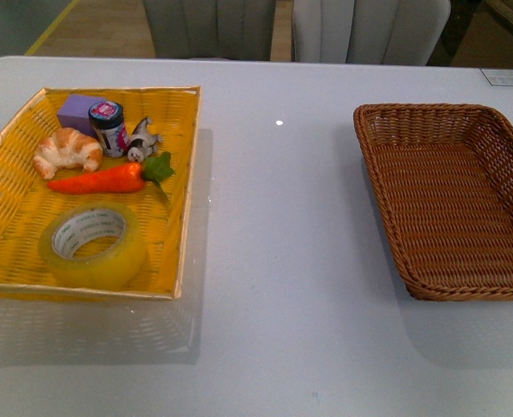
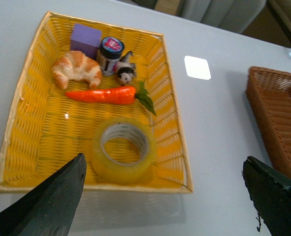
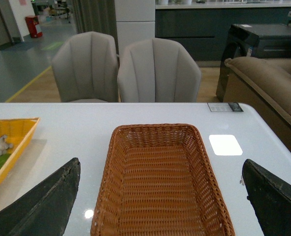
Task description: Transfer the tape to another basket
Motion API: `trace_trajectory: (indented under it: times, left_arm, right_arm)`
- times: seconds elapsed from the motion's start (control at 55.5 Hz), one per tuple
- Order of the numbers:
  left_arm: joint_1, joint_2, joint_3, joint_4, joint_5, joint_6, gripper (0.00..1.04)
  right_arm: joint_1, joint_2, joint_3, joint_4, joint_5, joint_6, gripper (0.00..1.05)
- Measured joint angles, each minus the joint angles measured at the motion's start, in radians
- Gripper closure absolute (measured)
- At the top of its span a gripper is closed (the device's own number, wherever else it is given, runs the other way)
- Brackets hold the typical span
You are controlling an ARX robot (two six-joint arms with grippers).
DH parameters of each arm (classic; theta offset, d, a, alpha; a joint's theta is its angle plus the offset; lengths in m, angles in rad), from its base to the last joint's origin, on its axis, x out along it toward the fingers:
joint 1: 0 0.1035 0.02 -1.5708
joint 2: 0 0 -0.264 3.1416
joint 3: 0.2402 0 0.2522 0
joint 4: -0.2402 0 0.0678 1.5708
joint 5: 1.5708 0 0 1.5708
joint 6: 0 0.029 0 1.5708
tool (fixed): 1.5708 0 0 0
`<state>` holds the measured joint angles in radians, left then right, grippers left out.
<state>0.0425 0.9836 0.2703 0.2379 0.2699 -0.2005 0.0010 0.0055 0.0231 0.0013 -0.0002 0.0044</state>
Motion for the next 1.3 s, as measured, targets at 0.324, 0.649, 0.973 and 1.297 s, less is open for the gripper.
trace_trajectory:
  times: [0.324, 0.649, 0.973, 1.297]
  left_arm:
    - [-0.027, 0.842, 0.249, 0.296, -0.122, 0.032, 0.09]
    - [-0.027, 1.091, 0.445, 0.273, -0.142, 0.042, 0.09]
    - [-0.034, 1.228, 0.562, 0.244, -0.18, 0.052, 0.09]
    - [-0.053, 1.249, 0.569, 0.227, -0.196, 0.069, 0.59]
  right_arm:
    - [0.0, 0.0, 0.0, 0.0, 0.0, 0.0, 0.09]
    - [0.0, 0.0, 0.0, 0.0, 0.0, 0.0, 0.09]
    - [0.0, 0.0, 0.0, 0.0, 0.0, 0.0, 0.09]
    - [0.0, 0.0, 0.0, 0.0, 0.0, 0.0, 0.09]
